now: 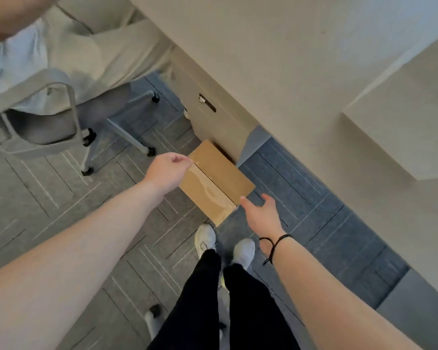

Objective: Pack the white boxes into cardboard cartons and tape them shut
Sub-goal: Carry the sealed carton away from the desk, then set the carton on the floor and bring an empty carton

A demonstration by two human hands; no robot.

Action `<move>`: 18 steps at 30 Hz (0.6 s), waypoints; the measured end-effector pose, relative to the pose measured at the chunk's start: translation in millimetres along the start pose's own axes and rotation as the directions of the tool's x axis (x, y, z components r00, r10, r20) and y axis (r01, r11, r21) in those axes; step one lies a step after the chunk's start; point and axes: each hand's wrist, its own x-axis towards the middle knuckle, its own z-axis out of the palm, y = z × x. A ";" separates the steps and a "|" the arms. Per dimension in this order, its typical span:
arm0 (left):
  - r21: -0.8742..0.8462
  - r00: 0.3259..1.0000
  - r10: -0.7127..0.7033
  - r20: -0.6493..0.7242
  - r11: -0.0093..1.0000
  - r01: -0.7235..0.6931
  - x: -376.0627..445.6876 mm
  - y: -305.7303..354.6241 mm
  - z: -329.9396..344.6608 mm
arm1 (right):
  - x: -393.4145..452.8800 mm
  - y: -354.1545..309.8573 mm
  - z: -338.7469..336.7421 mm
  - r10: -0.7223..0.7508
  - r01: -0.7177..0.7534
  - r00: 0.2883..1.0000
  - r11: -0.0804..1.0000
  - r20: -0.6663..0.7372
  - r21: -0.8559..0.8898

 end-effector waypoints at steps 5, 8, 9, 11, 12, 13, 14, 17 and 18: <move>0.097 0.999 0.020 0.034 0.995 -0.023 101.5 -27.0 21.0 | 90.1 13.9 37.3 0.065 -0.065 0.997 0.998 -0.049 0.002; 0.151 0.999 0.013 0.035 0.988 -0.018 164.5 -51.3 39.4 | 144.1 29.2 55.9 0.103 -0.103 0.992 0.995 -0.073 0.005; 0.176 0.999 0.004 0.037 0.984 -0.010 185.4 -61.3 46.2 | 161.4 37.5 62.3 0.121 -0.121 0.990 0.993 -0.075 -0.002; 0.274 0.999 0.002 0.049 0.962 -0.015 225.7 -81.1 59.1 | 196.3 59.0 75.6 0.152 -0.152 0.987 0.988 -0.053 -0.009; 0.326 0.999 0.003 0.045 0.945 -0.017 244.2 -91.0 65.2 | 213.4 70.5 80.7 0.171 -0.172 0.984 0.985 -0.049 -0.009; 0.361 0.999 0.000 0.045 0.932 -0.016 260.5 -101.3 70.6 | 230.2 81.4 85.0 0.200 -0.201 0.979 0.980 -0.049 -0.006; 0.380 0.999 0.002 0.051 0.925 -0.021 275.0 -112.1 75.4 | 243.8 89.2 88.8 0.229 -0.229 0.972 0.973 -0.049 0.002; 0.425 0.998 0.041 0.046 0.904 -0.057 305.6 -145.3 87.8 | 283.7 110.4 98.0 0.286 -0.287 0.956 0.958 -0.060 -0.006; 0.433 0.998 0.054 0.041 0.899 -0.066 315.1 -156.3 91.2 | 293.5 114.5 100.7 0.292 -0.293 0.954 0.956 -0.074 -0.005</move>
